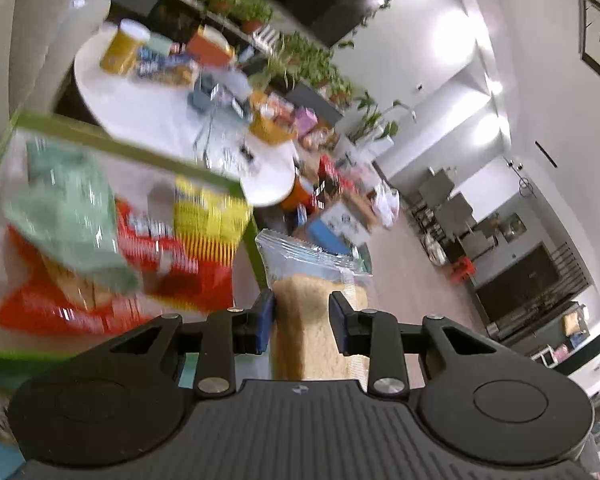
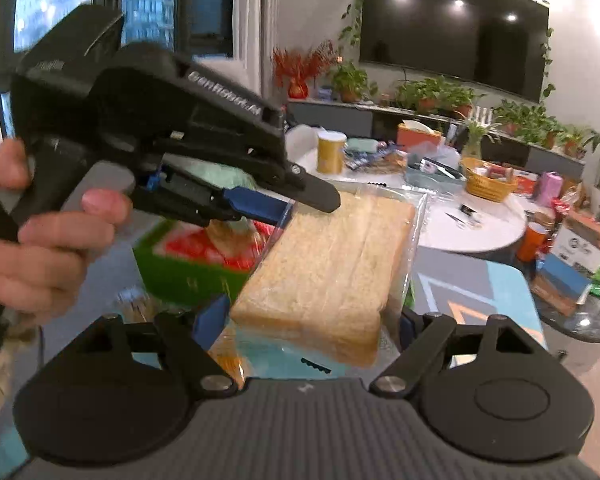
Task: Organize snacks
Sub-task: 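Close the right gripper on the bread bag while the left gripper grips its other end, then lift the bread bag with both grippers and carry it over the green box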
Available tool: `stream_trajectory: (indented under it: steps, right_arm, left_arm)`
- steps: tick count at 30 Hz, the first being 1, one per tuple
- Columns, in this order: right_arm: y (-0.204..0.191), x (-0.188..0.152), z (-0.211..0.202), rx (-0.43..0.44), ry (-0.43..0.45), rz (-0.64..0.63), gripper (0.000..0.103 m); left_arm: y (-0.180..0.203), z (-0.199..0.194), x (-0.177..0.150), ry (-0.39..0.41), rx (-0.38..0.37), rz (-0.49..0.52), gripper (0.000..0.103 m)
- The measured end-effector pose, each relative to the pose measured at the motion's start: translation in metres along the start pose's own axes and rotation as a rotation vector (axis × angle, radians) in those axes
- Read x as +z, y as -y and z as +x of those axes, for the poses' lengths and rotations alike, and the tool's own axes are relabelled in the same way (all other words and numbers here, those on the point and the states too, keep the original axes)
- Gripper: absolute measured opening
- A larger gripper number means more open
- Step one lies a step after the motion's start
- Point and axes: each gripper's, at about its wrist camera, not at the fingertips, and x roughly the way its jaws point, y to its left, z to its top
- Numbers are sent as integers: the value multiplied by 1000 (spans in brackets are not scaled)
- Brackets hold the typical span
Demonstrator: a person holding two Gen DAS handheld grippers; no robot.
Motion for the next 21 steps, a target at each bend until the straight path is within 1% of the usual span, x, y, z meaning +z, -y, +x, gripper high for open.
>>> stream_trajectory:
  steps: [5,10,14,21]
  right_arm:
    - [3,23,11,38,57,5,85]
    - [8,36,26,70,81,26,84]
    - [7,42,32,77,89,17,84]
    - [3,45,36,95,75,42,84]
  left_arm:
    - [3,-5,23,52,37,35,27]
    - [-5,-3,37,79,57,22,27]
    - [-12,0,43,85,71,16,27]
    - [-26,4,51,84,90,-4,27]
